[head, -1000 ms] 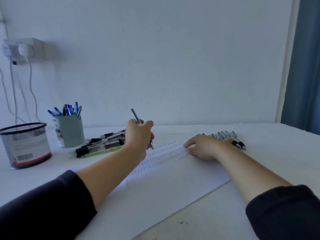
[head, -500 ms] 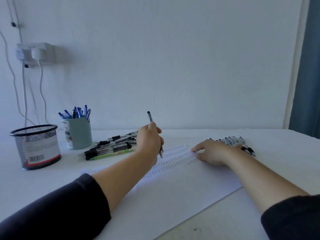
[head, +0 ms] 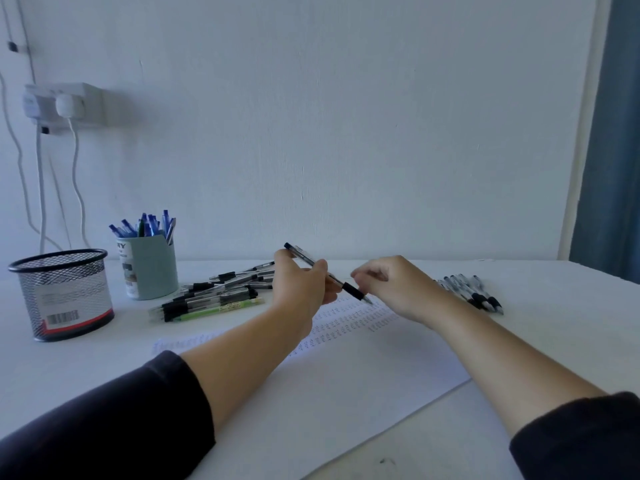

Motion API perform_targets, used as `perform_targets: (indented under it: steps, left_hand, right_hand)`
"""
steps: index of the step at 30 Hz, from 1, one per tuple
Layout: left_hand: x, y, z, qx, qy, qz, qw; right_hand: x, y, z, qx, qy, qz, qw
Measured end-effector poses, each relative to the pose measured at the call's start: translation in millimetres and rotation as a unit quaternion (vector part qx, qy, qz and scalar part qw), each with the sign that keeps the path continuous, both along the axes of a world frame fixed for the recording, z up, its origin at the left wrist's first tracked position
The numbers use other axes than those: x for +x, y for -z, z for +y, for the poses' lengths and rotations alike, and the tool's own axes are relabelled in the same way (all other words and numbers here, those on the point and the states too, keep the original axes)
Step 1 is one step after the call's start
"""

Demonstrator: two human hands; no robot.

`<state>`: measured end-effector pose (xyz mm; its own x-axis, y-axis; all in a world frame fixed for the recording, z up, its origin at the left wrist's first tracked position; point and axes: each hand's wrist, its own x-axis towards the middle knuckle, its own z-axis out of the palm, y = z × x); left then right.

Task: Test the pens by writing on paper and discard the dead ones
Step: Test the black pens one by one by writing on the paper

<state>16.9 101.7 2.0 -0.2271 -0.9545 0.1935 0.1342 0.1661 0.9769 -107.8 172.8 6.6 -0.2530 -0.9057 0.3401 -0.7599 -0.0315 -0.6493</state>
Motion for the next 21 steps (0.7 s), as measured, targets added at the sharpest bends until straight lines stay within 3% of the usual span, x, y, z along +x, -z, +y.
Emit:
perform_targets:
  steps: [4, 8, 12, 14, 21]
  left_hand:
    - [-3, 3, 2, -0.005, 0.031, -0.003, 1.000]
    - [-4, 7, 1, -0.011, 0.049, -0.072, 0.996]
    - [-4, 8, 0, -0.010, 0.052, -0.114, 0.992]
    - [-3, 7, 0, -0.015, 0.056, -0.126, 0.990]
    - [-3, 8, -2, -0.033, 0.059, -0.147, 0.987]
  right_hand:
    - [0, 0, -2, 0.001, 0.003, 0.053, 0.999]
    - [-15, 2, -3, -0.016, 0.129, 0.064, 0.989]
    - [-45, 3, 7, 0.018, 0.364, 0.084, 0.928]
    - [-56, 4, 16, 0.052, 0.435, 0.071, 0.896]
    - [-62, 9, 23, 0.130, 0.483, 0.087, 0.861]
